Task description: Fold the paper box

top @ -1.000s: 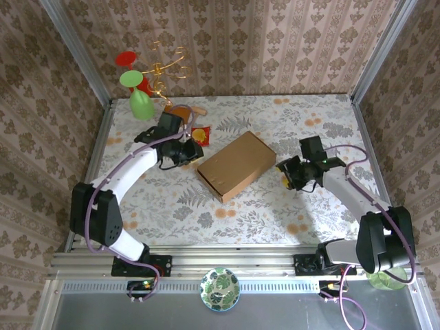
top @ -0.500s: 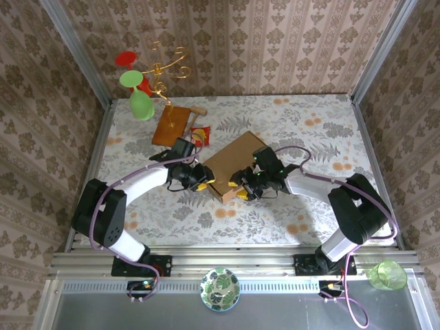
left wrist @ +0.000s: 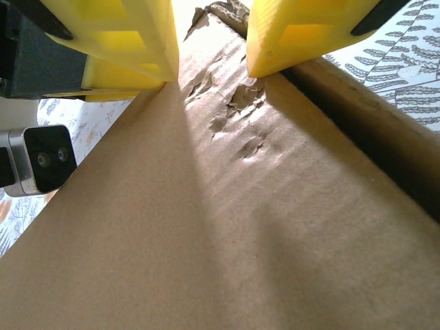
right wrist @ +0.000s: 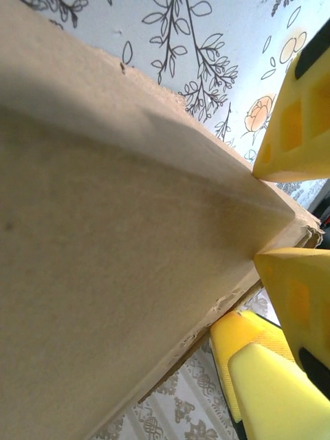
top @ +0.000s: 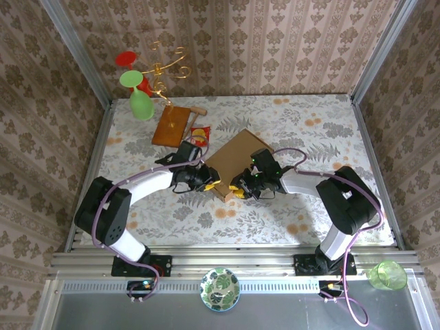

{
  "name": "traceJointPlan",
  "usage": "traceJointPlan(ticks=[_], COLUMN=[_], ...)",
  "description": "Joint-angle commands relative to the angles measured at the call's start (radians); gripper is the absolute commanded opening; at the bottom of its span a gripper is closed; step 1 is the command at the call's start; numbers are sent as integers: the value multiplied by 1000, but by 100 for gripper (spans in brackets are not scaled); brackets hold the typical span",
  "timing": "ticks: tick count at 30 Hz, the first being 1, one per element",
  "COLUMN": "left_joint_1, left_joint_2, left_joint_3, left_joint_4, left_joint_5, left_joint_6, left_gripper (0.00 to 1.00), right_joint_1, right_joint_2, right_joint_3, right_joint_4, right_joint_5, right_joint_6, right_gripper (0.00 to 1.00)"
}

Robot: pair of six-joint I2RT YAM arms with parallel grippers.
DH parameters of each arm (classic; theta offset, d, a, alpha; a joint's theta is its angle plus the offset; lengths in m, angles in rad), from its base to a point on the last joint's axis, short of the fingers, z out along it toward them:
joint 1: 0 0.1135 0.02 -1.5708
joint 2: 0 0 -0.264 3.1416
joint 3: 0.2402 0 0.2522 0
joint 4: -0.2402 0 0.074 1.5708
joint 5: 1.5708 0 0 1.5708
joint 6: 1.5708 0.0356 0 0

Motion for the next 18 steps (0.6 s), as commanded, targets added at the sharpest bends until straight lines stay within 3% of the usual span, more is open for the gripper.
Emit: traceJointPlan(ticks=[1, 5, 10, 15, 18], left_joint_1=[-16, -17, -22, -23, -13], left_joint_2=[46, 54, 51, 47, 3], left_joint_3=[-43, -38, 16, 123, 213], left_joint_4=[-20, -1, -2, -84, -183], left_joint_5=[-5, 0, 13, 18, -37], left_joint_6=[-15, -18, -1, 34, 91], left_gripper=[29, 19, 18, 24, 34], right_joint_1=[4, -4, -48, -144, -203], right_joint_2=[48, 36, -18, -127, -219], right_joint_3=[-12, 11, 27, 35, 93], right_joint_4=[-51, -82, -152, -242, -388], right_joint_5=[2, 3, 23, 28, 70], right_joint_6=[-27, -43, -81, -156, -255], right_gripper=[27, 27, 28, 42, 52])
